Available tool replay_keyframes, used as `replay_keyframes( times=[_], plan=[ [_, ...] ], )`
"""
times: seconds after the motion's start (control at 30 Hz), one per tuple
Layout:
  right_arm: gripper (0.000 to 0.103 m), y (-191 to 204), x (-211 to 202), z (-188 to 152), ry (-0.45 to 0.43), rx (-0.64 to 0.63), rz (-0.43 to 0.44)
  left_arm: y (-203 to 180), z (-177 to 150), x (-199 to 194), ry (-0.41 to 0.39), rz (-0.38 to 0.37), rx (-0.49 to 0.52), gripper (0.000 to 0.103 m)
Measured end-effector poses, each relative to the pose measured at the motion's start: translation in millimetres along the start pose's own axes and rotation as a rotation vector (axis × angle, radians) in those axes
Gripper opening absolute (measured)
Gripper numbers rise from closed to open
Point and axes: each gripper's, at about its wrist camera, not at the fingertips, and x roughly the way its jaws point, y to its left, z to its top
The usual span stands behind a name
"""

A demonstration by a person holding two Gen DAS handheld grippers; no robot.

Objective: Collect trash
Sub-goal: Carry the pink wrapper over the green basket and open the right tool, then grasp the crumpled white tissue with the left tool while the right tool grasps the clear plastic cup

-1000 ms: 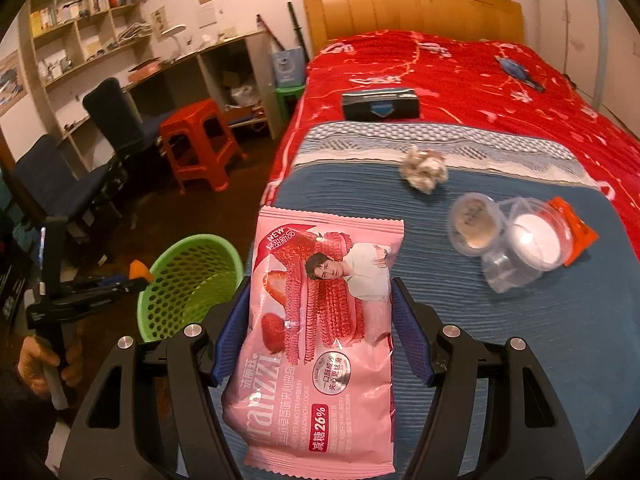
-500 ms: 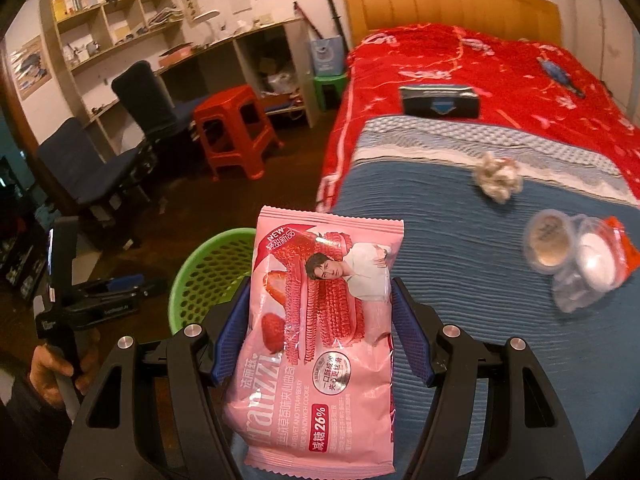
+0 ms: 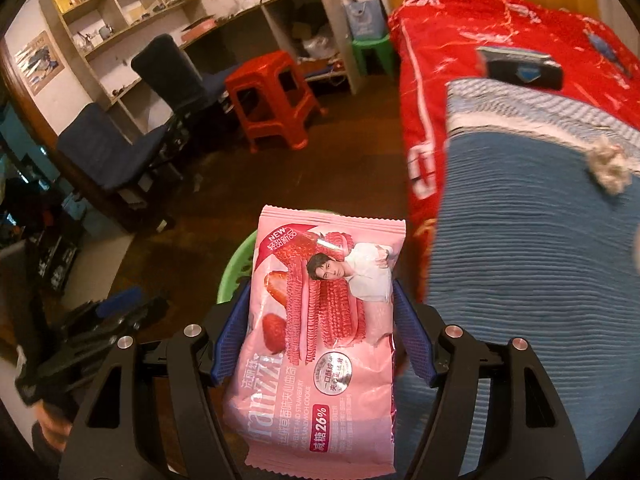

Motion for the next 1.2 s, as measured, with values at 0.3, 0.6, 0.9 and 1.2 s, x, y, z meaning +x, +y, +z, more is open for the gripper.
replay_keyframes(
  times=[0.3,0.6,0.9,1.2],
  plan=[
    [0.08,29,28,8,0.048,0.027,0.073,22,-3,0,0.009,0.005,-0.058,0.063],
    [0.084,12,-5,-2,-0.015,-0.017,-0.001,4,-1,4,0.018,-0.028,-0.038,0.063],
    [0.084,-94,-76,-30,-0.116,0.117,-0.195,-63,12,10,0.028,-0.105,0.055,0.063],
    [0.084,-208,-145,-60,-0.194,0.299,-0.384,-143,29,16,0.032,-0.177,0.174,0.063]
  ],
)
